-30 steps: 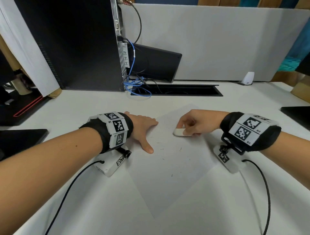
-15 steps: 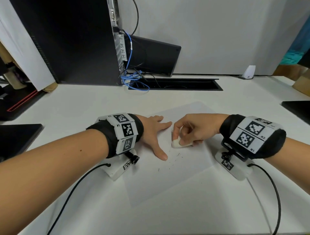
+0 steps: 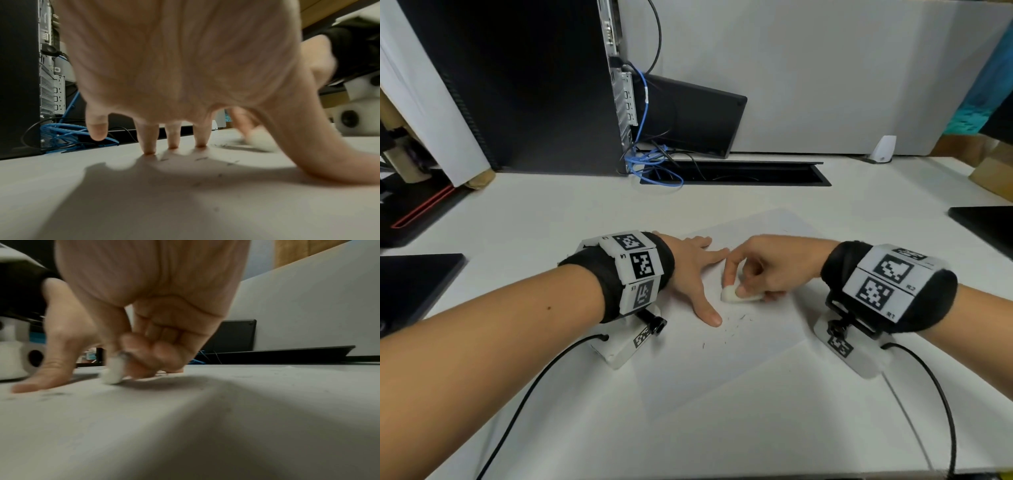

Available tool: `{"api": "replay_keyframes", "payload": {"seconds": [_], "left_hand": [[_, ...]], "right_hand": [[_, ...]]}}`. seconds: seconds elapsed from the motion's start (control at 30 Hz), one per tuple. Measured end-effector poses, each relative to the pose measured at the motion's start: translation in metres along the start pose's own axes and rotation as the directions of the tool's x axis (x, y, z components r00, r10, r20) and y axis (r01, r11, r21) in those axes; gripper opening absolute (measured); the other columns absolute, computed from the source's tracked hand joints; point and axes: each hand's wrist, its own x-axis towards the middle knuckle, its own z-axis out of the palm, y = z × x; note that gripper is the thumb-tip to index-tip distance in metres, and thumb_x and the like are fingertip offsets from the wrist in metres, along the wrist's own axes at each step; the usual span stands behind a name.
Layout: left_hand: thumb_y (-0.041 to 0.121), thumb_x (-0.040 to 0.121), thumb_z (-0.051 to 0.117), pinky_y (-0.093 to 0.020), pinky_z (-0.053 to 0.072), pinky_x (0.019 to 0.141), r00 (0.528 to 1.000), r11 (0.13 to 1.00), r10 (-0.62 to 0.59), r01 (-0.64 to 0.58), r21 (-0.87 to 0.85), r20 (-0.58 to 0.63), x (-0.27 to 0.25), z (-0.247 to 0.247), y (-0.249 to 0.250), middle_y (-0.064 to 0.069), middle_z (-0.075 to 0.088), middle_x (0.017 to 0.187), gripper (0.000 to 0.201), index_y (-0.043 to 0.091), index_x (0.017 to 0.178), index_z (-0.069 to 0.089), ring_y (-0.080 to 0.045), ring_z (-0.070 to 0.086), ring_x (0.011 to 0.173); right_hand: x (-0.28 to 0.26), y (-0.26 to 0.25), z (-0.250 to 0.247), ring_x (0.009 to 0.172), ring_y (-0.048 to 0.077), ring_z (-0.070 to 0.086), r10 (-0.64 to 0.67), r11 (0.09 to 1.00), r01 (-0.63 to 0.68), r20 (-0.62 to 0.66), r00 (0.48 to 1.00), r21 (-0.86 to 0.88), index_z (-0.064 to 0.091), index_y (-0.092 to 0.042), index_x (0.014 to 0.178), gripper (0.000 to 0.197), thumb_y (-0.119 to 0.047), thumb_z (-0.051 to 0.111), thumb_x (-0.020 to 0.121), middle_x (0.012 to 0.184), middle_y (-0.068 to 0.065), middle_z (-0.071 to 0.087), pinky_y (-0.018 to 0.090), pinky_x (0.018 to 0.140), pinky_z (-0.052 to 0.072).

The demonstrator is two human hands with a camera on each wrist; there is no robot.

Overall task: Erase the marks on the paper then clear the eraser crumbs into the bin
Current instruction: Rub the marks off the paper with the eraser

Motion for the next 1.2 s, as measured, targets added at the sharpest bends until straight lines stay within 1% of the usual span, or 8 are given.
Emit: {"api": "replay_keyframes", "payload": {"seconds": [0.07,0.2,0.37,0.57,0.77,0.87,1.0,1.2], "left_hand": [[0.066,0.065,0.068,-0.056,0.006,0.115,1.0,1.0,0.001,-0.001,-0.004,-0.004,0.0,-0.001,0.0,0.01,-0.016,0.158,0.115,0.047,0.144,-0.013,-0.018,0.0,0.148],[0.068,0.063,0.069,-0.052,0.009,0.114,1.0,1.0,0.001,-0.001,-0.007,-0.004,0.002,0.0,-0.002,0.011,-0.017,0.158,0.117,0.047,0.145,-0.011,-0.016,-0.001,0.148],[0.068,0.065,0.067,-0.05,0.01,0.115,1.0,1.0,-0.004,0.004,0.002,-0.024,0.0,0.0,-0.001,0.009,-0.013,0.159,0.116,0.043,0.147,-0.01,-0.02,-0.001,0.148],[0.07,0.064,0.066,-0.045,0.02,0.112,0.994,1.0,0.013,-0.014,-0.007,-0.108,-0.007,0.005,-0.005,0.011,0.008,0.153,0.109,0.043,0.148,0.004,-0.018,0.018,0.14],[0.063,0.064,0.072,-0.043,0.006,0.117,0.999,0.999,0.04,-0.04,-0.017,0.032,-0.016,0.012,-0.013,0.012,-0.022,0.156,0.121,0.043,0.145,-0.015,-0.011,-0.009,0.147],[0.061,0.063,0.074,-0.043,0.007,0.117,0.999,0.998,0.042,-0.041,-0.04,0.018,-0.015,0.014,-0.01,0.011,-0.023,0.156,0.12,0.045,0.146,-0.011,-0.011,-0.009,0.147],[0.061,0.061,0.075,-0.044,0.008,0.117,0.998,0.998,0.05,-0.049,-0.049,0.022,-0.015,0.013,-0.011,0.011,-0.022,0.156,0.119,0.049,0.144,-0.009,-0.012,-0.007,0.147],[0.061,0.063,0.074,-0.042,0.007,0.117,0.999,0.999,0.03,-0.029,-0.014,0.019,-0.017,0.013,-0.009,0.014,-0.023,0.156,0.124,0.041,0.146,-0.016,-0.008,-0.01,0.146]], "right_hand": [[0.001,-0.001,-0.004,0.045,0.012,0.049,0.002,0.997,-0.008,-0.084,0.996,-0.071,0.061,-0.015,0.097,0.011,-0.022,0.059,0.089,0.054,-0.004,0.056,0.01,0.048,0.039],[-0.001,-0.002,0.0,0.04,0.008,0.047,0.005,1.0,-0.005,0.02,1.0,-0.026,0.061,-0.015,0.097,0.01,-0.015,0.059,0.088,0.049,-0.007,0.056,0.014,0.048,0.042],[-0.002,-0.003,-0.003,0.042,0.011,0.047,0.023,0.998,-0.025,-0.043,0.999,-0.055,0.062,-0.015,0.096,0.011,-0.02,0.06,0.087,0.051,-0.004,0.057,0.016,0.047,0.041],[-0.001,-0.005,-0.003,0.045,0.014,0.048,0.045,0.996,-0.047,-0.037,0.998,-0.071,0.062,-0.012,0.102,0.015,-0.016,0.058,0.088,0.054,-0.001,0.058,0.016,0.046,0.042],[0.001,-0.009,0.002,0.047,0.018,0.05,0.023,1.0,-0.023,-0.001,1.0,0.006,0.058,-0.01,0.102,0.014,-0.013,0.056,0.089,0.055,0.0,0.058,0.019,0.048,0.044],[-0.004,-0.019,0.014,0.049,0.018,0.049,-0.047,0.998,0.041,0.141,0.989,0.046,0.059,-0.009,0.102,0.014,-0.012,0.059,0.088,0.055,0.001,0.056,0.019,0.048,0.044],[0.001,-0.018,0.008,0.043,0.012,0.047,-0.038,0.999,0.038,-0.007,0.999,-0.031,0.061,-0.01,0.102,0.017,-0.019,0.06,0.088,0.052,-0.003,0.055,0.015,0.047,0.041],[-0.006,-0.009,0.004,0.049,0.016,0.047,-0.01,0.999,0.012,0.041,0.999,-0.038,0.063,-0.017,0.096,0.01,-0.015,0.06,0.087,0.055,0.0,0.056,0.019,0.051,0.041]]}}
